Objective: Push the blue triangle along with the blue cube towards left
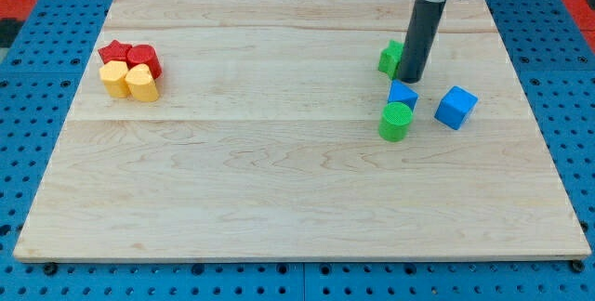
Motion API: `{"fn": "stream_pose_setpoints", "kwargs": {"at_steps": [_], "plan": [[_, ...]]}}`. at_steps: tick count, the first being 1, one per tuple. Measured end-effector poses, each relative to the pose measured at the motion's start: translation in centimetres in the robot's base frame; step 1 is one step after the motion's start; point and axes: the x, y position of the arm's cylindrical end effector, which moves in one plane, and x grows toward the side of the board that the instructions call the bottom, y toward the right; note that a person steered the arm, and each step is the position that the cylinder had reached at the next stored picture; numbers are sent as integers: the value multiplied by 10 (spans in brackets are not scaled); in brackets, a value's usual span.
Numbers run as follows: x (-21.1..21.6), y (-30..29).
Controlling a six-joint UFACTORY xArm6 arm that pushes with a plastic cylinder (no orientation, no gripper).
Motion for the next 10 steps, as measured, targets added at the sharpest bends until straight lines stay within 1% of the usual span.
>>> {"fn": "stream_pose_setpoints", "kwargs": {"at_steps": [1,2,3,4,5,6,8,9,10], "plan": [[10,-48],[8,-20],[-1,67],[8,135],[54,143],[61,97],[21,25],[22,-14],[26,-14]]}}
